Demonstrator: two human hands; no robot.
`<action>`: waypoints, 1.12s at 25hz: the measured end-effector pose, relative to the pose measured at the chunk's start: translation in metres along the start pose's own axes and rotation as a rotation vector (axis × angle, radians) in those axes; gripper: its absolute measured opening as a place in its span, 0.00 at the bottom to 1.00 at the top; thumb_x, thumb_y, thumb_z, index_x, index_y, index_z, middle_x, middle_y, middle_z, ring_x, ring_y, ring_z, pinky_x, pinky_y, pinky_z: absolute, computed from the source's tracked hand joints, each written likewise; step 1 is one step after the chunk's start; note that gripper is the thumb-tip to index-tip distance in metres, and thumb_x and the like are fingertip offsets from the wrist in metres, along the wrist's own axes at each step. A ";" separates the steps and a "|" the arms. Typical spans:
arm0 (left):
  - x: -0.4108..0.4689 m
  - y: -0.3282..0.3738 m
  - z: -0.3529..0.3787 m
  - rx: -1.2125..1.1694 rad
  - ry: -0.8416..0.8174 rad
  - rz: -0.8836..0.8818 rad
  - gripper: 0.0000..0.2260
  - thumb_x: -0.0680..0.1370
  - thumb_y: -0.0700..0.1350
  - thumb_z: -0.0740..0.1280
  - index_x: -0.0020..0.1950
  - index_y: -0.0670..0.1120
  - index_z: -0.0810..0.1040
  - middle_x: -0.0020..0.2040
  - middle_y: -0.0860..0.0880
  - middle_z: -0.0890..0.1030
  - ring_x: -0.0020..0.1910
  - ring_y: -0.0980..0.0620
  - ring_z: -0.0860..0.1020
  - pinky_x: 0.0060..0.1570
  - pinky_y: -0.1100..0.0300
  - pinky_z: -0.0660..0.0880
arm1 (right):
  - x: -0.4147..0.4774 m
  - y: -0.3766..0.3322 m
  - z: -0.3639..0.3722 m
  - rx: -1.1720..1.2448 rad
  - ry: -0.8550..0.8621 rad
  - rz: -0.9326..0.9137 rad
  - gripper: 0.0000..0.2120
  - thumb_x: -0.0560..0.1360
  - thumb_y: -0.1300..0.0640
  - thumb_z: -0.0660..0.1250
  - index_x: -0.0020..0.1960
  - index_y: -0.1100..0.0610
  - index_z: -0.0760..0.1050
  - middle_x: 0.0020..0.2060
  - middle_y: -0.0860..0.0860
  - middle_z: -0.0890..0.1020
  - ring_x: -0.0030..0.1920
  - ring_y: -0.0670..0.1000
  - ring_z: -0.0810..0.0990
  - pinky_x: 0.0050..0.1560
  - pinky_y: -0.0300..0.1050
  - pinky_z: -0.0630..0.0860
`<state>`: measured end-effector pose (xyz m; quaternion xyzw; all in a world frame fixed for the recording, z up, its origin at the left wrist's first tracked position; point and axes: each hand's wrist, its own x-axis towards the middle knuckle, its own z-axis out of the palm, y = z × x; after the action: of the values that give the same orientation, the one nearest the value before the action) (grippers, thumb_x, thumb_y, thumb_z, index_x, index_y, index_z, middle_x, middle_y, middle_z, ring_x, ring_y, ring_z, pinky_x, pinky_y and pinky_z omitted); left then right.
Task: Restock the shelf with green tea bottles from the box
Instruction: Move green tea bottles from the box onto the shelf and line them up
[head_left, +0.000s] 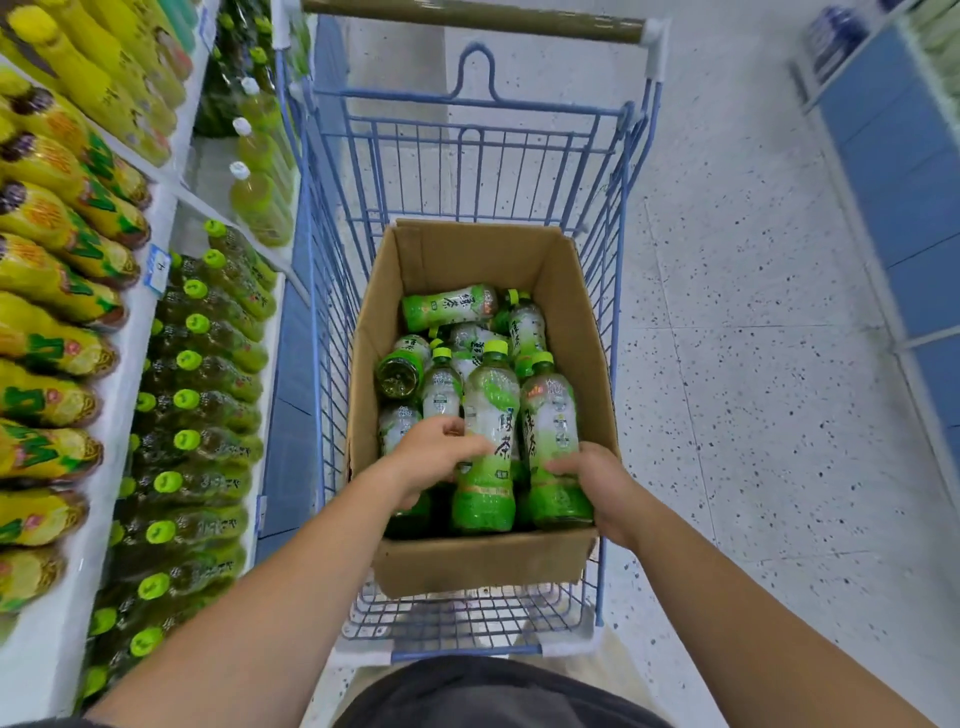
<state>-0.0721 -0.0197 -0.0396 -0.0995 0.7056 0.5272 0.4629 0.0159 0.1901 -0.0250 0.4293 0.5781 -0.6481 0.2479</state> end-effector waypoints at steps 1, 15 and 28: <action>-0.010 0.003 0.001 -0.067 -0.013 0.010 0.13 0.74 0.47 0.76 0.56 0.46 0.79 0.55 0.45 0.82 0.52 0.48 0.80 0.48 0.52 0.77 | -0.009 -0.003 -0.001 0.001 -0.002 -0.030 0.08 0.76 0.68 0.66 0.53 0.62 0.80 0.41 0.59 0.87 0.42 0.59 0.87 0.51 0.63 0.83; -0.152 0.003 0.033 -0.350 0.217 0.276 0.17 0.73 0.34 0.76 0.59 0.46 0.80 0.49 0.47 0.88 0.47 0.48 0.87 0.40 0.54 0.83 | -0.110 -0.023 -0.008 -0.111 -0.260 -0.300 0.34 0.64 0.53 0.83 0.66 0.57 0.75 0.55 0.58 0.86 0.54 0.63 0.86 0.55 0.70 0.80; -0.333 -0.098 0.084 -0.649 0.962 0.258 0.12 0.70 0.34 0.75 0.50 0.44 0.79 0.38 0.48 0.84 0.35 0.53 0.83 0.36 0.57 0.79 | -0.184 0.006 0.052 -0.505 -0.890 -0.348 0.27 0.65 0.64 0.77 0.63 0.59 0.75 0.46 0.55 0.88 0.43 0.55 0.87 0.39 0.50 0.83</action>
<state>0.2198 -0.1066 0.1479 -0.3770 0.6454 0.6636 -0.0306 0.1007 0.1065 0.1248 -0.0619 0.6176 -0.6395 0.4536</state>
